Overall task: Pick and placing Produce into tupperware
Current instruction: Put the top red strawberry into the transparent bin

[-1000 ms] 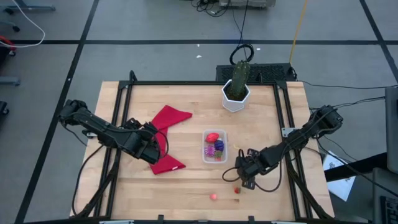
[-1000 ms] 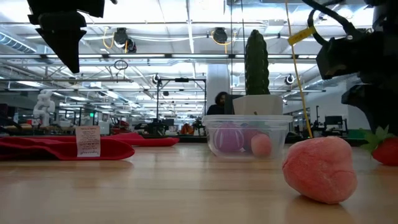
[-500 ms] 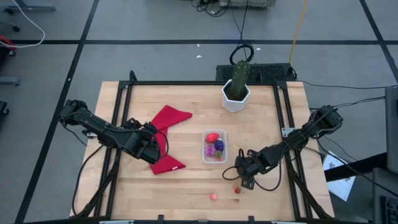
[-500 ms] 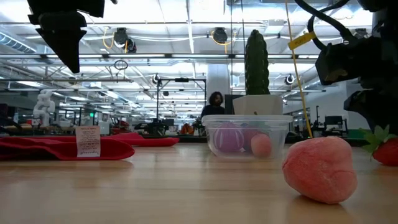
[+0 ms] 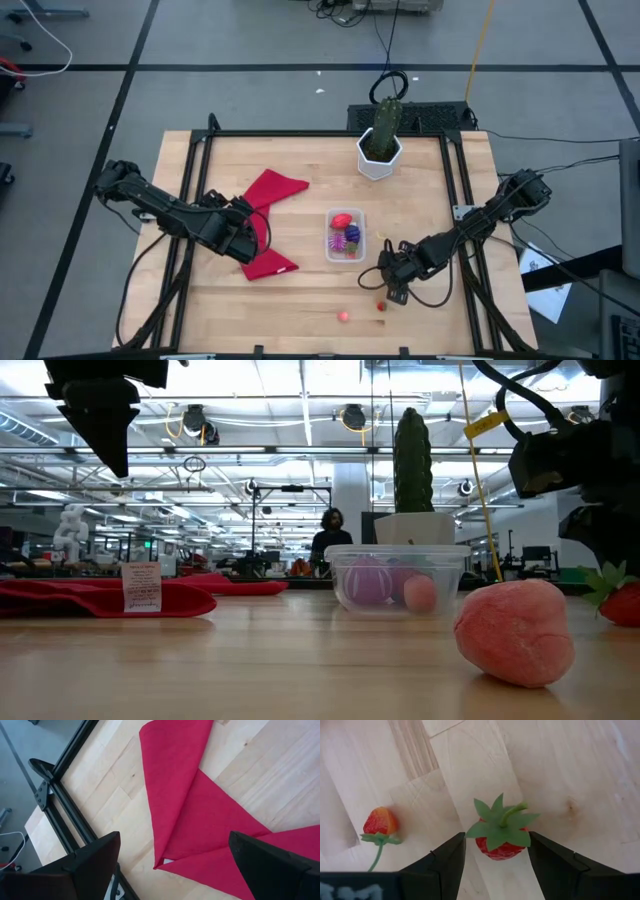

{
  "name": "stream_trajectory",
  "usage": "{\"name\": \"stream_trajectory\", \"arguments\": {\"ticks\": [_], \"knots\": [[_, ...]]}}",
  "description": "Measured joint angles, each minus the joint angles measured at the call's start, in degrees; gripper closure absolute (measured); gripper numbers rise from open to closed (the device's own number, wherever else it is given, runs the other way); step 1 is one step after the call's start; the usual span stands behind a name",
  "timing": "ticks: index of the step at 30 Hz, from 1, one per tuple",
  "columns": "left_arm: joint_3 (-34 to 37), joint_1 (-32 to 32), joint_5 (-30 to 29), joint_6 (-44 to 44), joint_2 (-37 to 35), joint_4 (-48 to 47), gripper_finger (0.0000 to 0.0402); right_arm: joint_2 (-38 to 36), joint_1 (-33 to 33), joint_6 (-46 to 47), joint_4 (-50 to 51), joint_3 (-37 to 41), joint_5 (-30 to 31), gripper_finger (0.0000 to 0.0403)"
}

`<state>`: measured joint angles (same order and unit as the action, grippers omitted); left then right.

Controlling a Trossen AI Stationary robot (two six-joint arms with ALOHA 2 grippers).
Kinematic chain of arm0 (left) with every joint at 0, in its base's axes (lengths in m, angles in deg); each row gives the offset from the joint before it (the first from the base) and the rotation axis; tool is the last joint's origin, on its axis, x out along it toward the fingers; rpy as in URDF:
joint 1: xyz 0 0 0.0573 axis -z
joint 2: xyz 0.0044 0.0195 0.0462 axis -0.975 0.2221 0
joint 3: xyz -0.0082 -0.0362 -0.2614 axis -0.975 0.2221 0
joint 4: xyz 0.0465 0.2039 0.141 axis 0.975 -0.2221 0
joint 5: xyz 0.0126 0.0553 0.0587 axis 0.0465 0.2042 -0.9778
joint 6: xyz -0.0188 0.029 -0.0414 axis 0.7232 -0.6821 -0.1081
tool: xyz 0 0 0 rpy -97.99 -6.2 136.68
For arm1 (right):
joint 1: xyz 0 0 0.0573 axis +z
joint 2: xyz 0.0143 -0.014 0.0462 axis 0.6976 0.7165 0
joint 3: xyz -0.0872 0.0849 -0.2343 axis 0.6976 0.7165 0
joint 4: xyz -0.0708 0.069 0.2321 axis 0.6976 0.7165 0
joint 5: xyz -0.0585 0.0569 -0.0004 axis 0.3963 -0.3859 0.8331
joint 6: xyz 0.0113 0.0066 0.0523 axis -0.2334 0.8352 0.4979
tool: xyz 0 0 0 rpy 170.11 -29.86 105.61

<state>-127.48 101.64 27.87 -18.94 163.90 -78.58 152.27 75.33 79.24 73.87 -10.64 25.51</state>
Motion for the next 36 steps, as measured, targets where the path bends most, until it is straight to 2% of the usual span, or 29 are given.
{"name": "stream_trajectory", "arguments": {"ticks": [27, 36], "knots": [[0.0, 0.01, 0.02, 0.27, -0.01, 0.01, 0.0023, 0.0, 0.0, 2.29, -1.68, 0.0, 0.04, 0.0198], [0.0, 0.0, 0.04, 0.25, 0.0, 0.01, 0.0023, 0.0, 0.0, 2.1, -1.68, 0.0, 0.04, 0.024]]}}
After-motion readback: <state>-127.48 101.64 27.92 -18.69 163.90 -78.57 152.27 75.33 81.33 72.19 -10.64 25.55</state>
